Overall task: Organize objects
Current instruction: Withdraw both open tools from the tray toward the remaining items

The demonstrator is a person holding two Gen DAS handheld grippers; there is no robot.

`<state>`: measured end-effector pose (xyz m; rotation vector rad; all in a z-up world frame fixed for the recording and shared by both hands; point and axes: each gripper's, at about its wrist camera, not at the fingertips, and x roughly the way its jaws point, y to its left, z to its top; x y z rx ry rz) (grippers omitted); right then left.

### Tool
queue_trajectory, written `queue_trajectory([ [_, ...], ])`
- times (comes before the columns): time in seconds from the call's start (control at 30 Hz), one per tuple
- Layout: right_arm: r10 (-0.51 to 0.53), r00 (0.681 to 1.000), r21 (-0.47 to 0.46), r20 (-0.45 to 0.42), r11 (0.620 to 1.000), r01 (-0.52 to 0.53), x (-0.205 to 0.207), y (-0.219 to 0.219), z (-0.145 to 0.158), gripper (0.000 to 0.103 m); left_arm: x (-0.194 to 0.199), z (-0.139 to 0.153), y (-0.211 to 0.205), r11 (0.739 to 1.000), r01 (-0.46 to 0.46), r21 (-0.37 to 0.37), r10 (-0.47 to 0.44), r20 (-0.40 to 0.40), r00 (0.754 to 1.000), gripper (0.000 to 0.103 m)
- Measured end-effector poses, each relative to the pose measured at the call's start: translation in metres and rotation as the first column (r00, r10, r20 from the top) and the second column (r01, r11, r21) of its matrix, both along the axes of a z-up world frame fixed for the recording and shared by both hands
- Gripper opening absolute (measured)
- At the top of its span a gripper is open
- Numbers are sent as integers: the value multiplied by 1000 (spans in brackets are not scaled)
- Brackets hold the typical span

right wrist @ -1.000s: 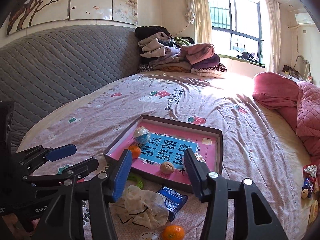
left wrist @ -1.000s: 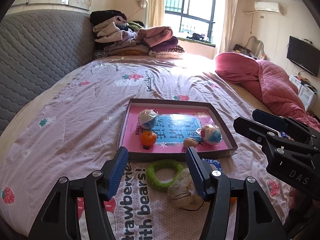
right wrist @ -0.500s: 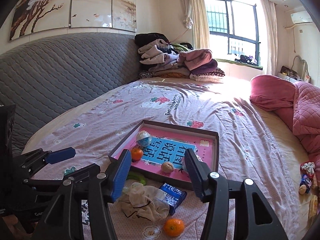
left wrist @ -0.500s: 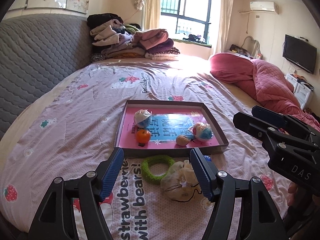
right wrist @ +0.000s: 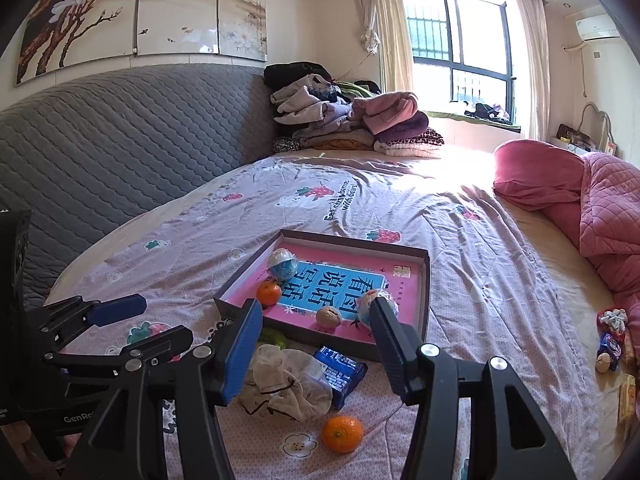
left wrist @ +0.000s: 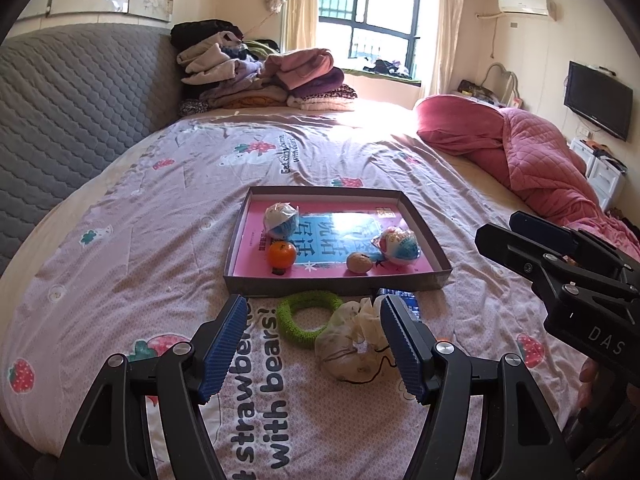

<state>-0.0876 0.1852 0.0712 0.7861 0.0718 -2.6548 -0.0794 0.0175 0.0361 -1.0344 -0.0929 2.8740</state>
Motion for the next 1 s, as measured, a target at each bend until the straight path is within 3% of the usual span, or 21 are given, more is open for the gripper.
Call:
queue_trajectory([
  [1.0,-17,997,16,82,1000,16,21,12,-37,57,8,-20,12,999,13,-38,-11,58,998,71],
])
